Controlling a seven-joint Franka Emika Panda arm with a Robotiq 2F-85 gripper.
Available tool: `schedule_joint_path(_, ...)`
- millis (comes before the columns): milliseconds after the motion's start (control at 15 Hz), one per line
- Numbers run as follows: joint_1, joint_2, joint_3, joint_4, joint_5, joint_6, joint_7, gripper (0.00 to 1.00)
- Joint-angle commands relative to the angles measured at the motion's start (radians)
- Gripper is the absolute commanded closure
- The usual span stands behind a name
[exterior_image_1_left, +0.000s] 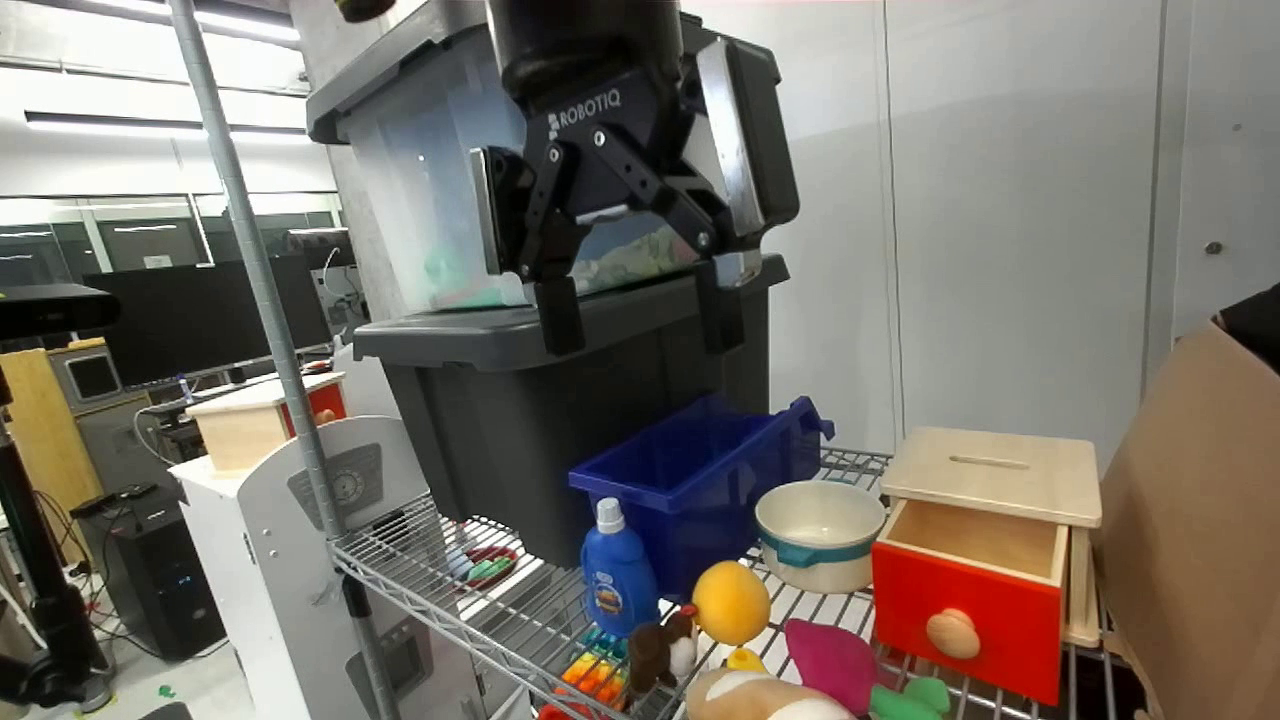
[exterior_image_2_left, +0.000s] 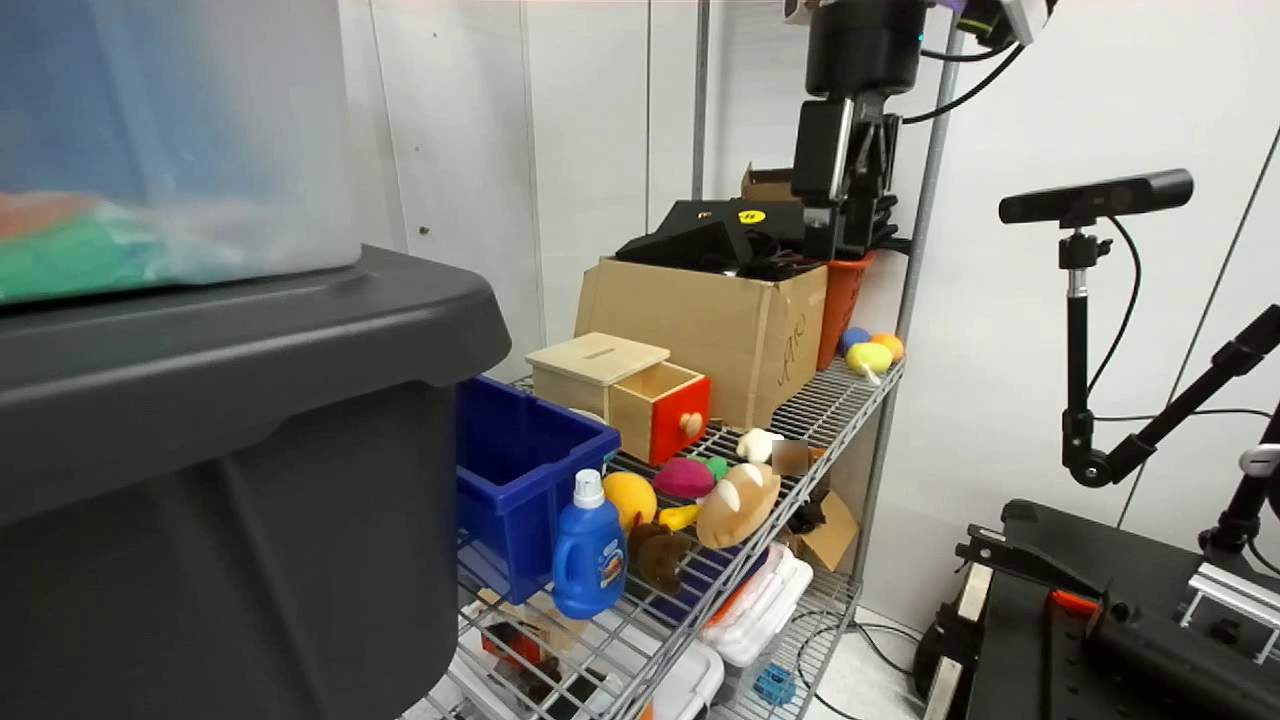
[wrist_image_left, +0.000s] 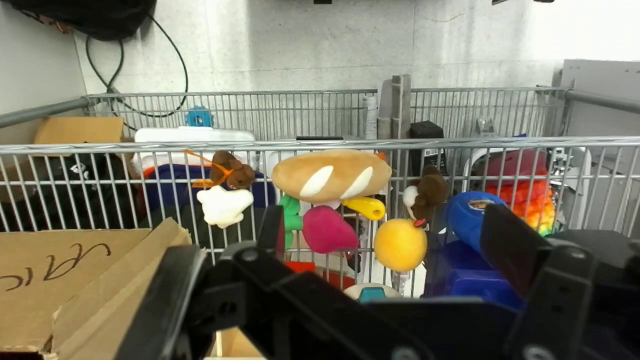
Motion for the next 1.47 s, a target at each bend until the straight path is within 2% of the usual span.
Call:
schedule_joint_path(0,0.007,0.043,0.014,0.051,0.014,-0.030,0.028,0.00)
schedule_joint_path(733,0.011,0.104,0.028,0.045,0.013,-0.010,0.045,0.00)
schedule_joint_path(1400,-0.001,0.105,0.020,-0.028,0.026,0.022,0.040,0.00)
